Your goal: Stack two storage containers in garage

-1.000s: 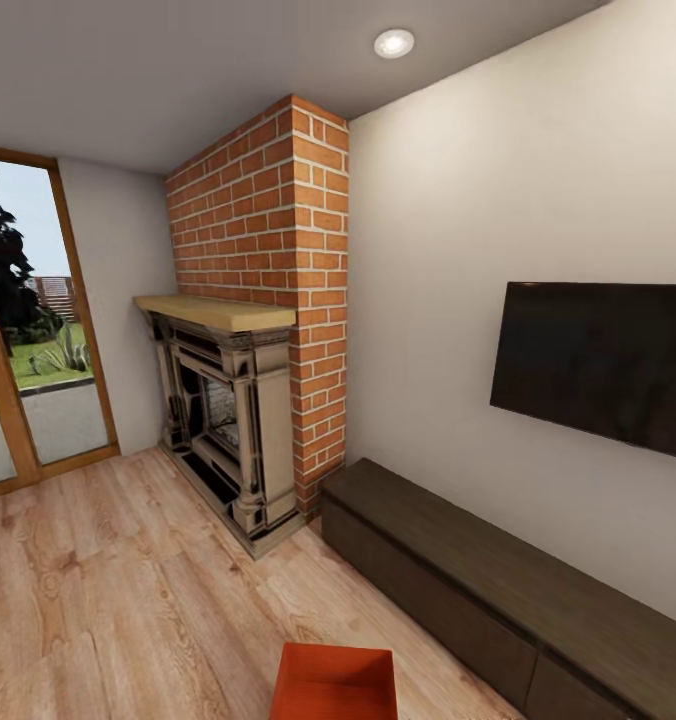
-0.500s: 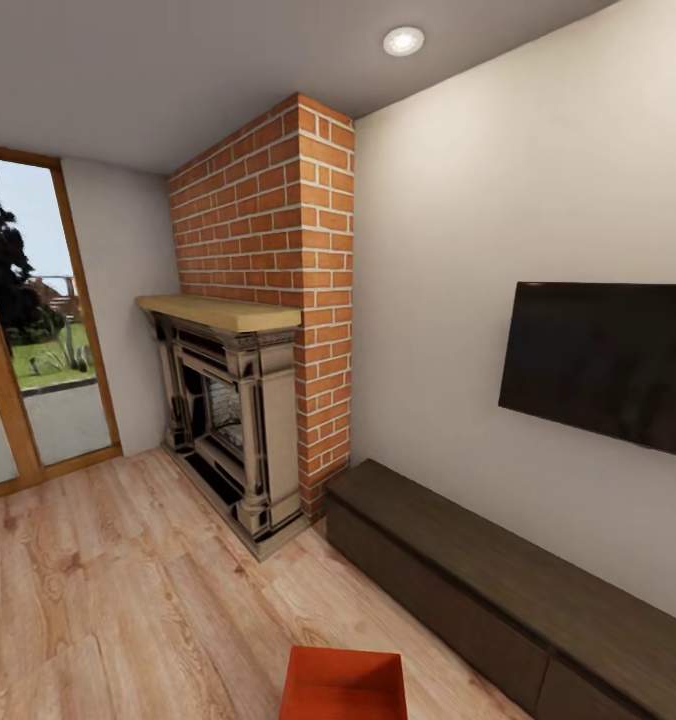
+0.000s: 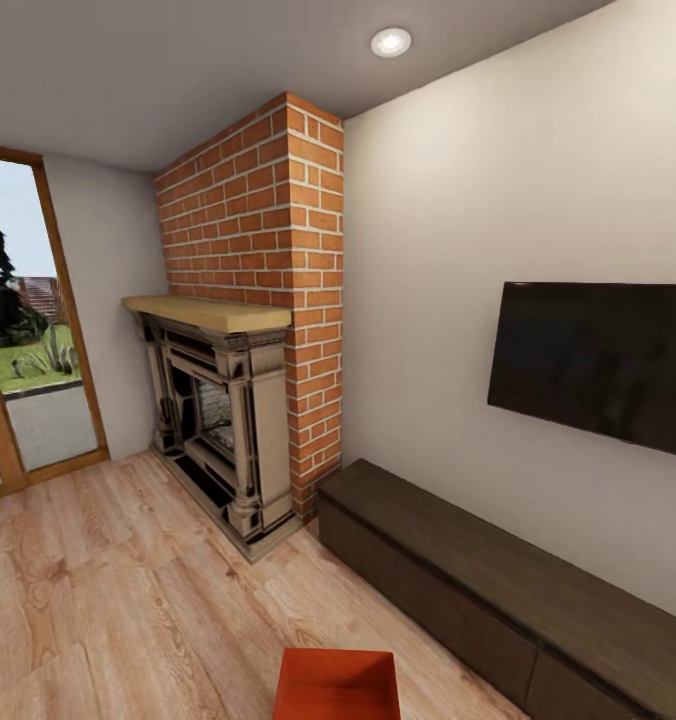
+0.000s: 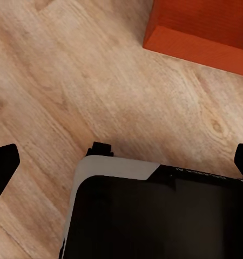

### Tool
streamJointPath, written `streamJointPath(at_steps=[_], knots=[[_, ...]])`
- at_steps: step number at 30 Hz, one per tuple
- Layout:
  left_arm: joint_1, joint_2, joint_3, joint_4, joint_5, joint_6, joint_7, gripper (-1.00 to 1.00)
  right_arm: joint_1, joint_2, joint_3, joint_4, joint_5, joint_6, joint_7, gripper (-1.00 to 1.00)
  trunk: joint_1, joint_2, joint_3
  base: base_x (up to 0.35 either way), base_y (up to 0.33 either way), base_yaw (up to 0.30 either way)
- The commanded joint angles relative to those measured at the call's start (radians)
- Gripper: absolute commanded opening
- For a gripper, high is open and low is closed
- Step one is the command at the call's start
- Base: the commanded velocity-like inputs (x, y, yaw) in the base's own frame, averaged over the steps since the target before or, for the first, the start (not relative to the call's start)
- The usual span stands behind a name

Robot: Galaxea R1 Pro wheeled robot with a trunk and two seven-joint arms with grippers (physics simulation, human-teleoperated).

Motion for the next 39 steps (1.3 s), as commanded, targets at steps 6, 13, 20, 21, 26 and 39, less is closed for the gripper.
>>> streamJointPath(at_steps=[6,13,20,21,26,39], knots=[[0.0,0.0,0.004,0.0,0.01,0.004,0.001,1.0,-0.001,-0.001,0.009,0.003,-0.002,-0.005,0.0,1.0,0.0,0.0,0.0,0.0,0.0,-0.002],[0.0,0.0,0.004,0.0,0.01,0.004,0.001,1.0,-0.001,-0.001,0.009,0.003,-0.002,-0.003,0.0,1.0,0.0,0.0,0.0,0.0,0.0,0.0],[0.0,0.0,0.004,0.0,0.01,0.004,0.001,1.0,-0.001,0.005,0.009,0.003,-0.001,0.004,0.0,1.0,0.0,0.0,0.0,0.0,0.0,0.0],[0.0,0.0,0.004,0.0,0.01,0.004,0.001,1.0,-0.001,0.004,0.011,0.003,0.002,-0.002,0.001,1.0,0.0,0.0,-0.001,0.0,0.0,0.0],[0.0,0.0,0.004,0.0,0.01,0.004,0.001,1.0,-0.001,0.005,0.012,0.003,0.004,-0.005,0.001,1.0,0.0,0.0,-0.007,0.0,0.0,0.0],[0.0,0.004,-0.003,-0.004,-0.005,0.004,0.006,1.0,-0.001,0.004,0.009,0.003,-0.001,-0.005,0.001,1.0,0.0,0.0,-0.027,0.0,0.0,0.0]])
